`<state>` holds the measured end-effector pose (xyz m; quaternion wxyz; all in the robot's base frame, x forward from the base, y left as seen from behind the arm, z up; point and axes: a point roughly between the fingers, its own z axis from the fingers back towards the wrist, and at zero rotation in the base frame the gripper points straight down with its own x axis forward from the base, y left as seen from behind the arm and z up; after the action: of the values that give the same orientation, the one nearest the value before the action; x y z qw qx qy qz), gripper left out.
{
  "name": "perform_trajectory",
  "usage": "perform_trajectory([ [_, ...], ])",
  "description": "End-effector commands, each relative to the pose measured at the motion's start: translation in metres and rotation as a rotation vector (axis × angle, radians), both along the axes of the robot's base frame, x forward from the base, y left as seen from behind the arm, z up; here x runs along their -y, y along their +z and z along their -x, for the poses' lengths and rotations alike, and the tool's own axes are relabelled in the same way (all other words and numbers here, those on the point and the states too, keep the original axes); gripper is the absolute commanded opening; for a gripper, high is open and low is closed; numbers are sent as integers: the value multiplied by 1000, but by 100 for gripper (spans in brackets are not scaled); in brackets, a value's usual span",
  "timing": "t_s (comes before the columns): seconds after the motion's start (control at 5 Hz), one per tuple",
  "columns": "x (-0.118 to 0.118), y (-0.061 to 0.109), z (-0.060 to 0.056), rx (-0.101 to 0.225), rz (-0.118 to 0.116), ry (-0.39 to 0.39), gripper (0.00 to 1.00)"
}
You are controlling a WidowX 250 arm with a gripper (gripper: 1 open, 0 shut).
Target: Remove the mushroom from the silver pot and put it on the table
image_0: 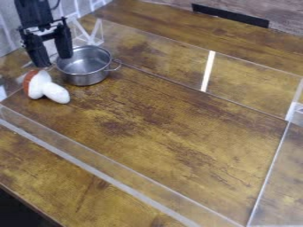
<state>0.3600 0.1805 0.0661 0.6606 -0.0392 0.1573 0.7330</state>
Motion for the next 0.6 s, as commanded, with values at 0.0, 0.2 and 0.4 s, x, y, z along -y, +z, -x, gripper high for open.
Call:
perform_trajectory([
  [0.0, -1, 54, 7, 103, -63, 2, 100],
  [0.2, -10, 56, 18, 95, -60, 11, 100],
  [0.4, -16, 56, 29, 83, -55, 26, 100],
])
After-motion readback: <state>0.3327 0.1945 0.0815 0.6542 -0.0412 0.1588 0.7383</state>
